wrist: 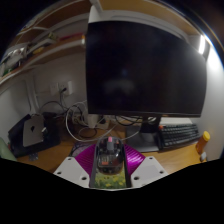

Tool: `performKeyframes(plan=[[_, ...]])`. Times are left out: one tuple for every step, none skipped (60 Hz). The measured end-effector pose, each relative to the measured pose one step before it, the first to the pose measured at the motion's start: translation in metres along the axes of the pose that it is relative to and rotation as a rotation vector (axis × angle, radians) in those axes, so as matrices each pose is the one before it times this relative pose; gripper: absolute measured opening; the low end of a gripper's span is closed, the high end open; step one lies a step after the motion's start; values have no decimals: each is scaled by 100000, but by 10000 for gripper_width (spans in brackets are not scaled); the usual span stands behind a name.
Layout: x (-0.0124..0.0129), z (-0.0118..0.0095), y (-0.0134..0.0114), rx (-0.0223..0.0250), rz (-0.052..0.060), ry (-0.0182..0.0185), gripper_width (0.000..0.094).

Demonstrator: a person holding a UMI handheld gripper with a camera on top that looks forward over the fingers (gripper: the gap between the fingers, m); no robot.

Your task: Arrange mouse

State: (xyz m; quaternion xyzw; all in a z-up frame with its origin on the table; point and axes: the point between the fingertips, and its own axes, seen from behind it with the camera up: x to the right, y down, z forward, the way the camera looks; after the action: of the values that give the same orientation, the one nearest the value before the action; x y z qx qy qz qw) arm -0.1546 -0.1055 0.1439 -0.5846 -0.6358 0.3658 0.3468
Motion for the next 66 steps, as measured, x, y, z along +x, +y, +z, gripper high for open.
performKeyframes(plan=[[-535, 722, 95, -488, -335, -589, 414], [-560, 687, 224, -469, -381, -557, 413], [-546, 833, 178, -761, -353, -502, 413], [-452, 733, 304, -887, -230, -444, 412], [-415, 736, 369, -937, -105, -318, 411], [-406, 729, 421, -988, 0, -257, 413], [-407, 707, 467, -1075, 2, -338, 411], [-431, 678, 490, -1118, -74, -506, 412], [-273, 418, 522, -983, -15, -512, 412], [-405, 754, 426, -966, 84, -331, 413], [-281, 627, 490, -956, 6, -47, 414], [-267, 603, 554, -1118, -283, -74, 412], [-222, 558, 589, -1321, -446, -191, 413], [-204, 527, 564, -1167, -213, -233, 412], [-161, 337, 541, -916, 172, -268, 411], [-78, 368, 459, -651, 248, -63, 413], [-68, 451, 456, -709, 16, 49, 411], [-91, 397, 455, -797, -122, 58, 414], [-60, 355, 464, -814, -193, 123, 415], [-15, 272, 393, -717, -122, 228, 414], [12, 255, 345, -485, -89, 323, 414], [23, 203, 306, -398, -53, 287, 414], [36, 102, 289, -503, -4, 342, 415], [38, 109, 285, -425, 119, 282, 415], [74, 157, 258, -526, 107, 295, 418], [56, 148, 255, -487, 90, 261, 422], [-2, 110, 270, -489, 76, 149, 429], [-49, 78, 99, 49, -32, -57, 432], [-46, 40, -193, 1142, -214, -100, 440], [-45, 6, -6, 290, -515, 232, 449], [-2, 39, 81, -341, -694, -3, 464], [-78, -11, -4, -151, -543, -260, 496], [13, -23, 38, -474, -372, 132, 543], [54, -44, 28, -541, -214, 334, 610], [88, -80, -16, -357, -111, 454, 678], [118, -142, -23, -356, -212, 370, 746], [50, -142, -37, 29, -135, 210, 813], [55, -237, -122, 8, -45, 77, 881], [92, -257, -99, -6, 44, 217, 872], [45, -331, -93, -113, 396, -37, 843], [-20, -437, -80, -250, 581, -250, 844], [-60, -524, -106, -146, 647, -484, 847], [-55, -598, -148, 14, 600, -524, 852], [-16, -674, -166, 179, 478, -391, 852], [46, -804, -171, 81, 356, -256, 850], [101, -762, -92, 87, 141, -24, 849], [147, -798, -10, -213, 89, 207, 851], [176, -873, 47, -516, 40, 343, 850], [220, -901, 127, -645, 80, 430, 851], [227, -949, 141, -653, 143, 376, 850], [182, -968, 118, -452, 316, 368, 851], [213, -988, 119, -304, 412, -38, 852], [183, -1005, 103, -264, 561, 56, 851], [178, -1026, 153, -360, 508, 69, 853], [221, -1038, 199, -516, 521, 67, 852], [225, -1080, 235, -547, 418, 77, 850], [221, -1057, 220, -531, 326, 33, 852], [174, -1020, 258, -205, 291, 335, 851], [375, -986, 235, -360, 337, 301, 851], [372, -987, 269, -396, 404, 610, 850], [394, -971, 261, -589, 435, 793, 851], [408, -955, 268, -583, 473, 843, 851], [364, -898, 291, -478, 427, 643, 852], [315, -889, 262, -356, 378, 474, 853], [289, -828, 238, -286, 216, 266, 853], [115, -784, 258, 43, 189, 354, 853]])
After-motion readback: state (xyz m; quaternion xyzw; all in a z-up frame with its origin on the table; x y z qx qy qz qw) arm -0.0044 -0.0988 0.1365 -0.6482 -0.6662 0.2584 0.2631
